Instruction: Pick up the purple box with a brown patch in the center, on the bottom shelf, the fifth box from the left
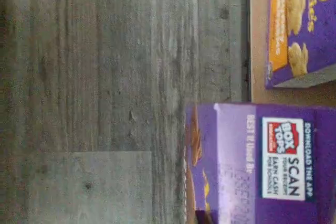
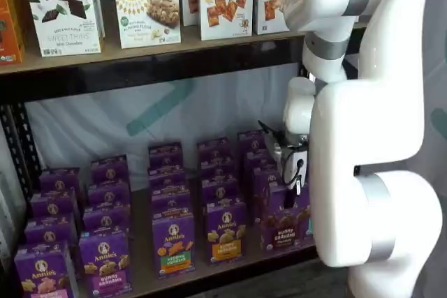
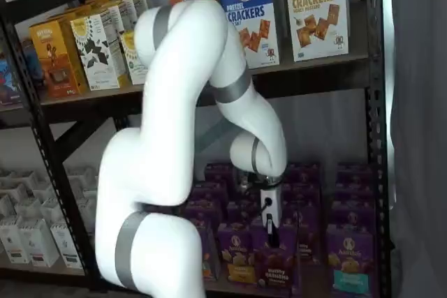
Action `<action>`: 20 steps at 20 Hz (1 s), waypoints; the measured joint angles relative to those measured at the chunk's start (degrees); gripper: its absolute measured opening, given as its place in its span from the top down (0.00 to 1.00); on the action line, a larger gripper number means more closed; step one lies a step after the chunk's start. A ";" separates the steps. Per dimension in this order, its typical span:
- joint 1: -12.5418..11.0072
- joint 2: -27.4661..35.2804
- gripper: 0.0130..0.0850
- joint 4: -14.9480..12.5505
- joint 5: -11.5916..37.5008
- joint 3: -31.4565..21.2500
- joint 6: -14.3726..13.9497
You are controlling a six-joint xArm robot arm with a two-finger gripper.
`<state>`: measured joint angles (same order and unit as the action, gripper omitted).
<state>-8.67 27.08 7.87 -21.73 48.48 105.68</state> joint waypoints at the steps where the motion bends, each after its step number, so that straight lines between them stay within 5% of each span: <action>1: 0.15 -1.22 0.83 0.26 0.16 -1.30 0.10; 9: 0.84 -12.91 0.83 2.51 -1.22 -10.84 1.30; 16: 1.23 -25.93 0.83 -4.11 -5.45 -17.52 -5.40; 20: 1.99 -31.37 0.83 -5.69 -9.85 -18.64 -7.65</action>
<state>-6.67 -4.28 2.18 -31.58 29.83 98.03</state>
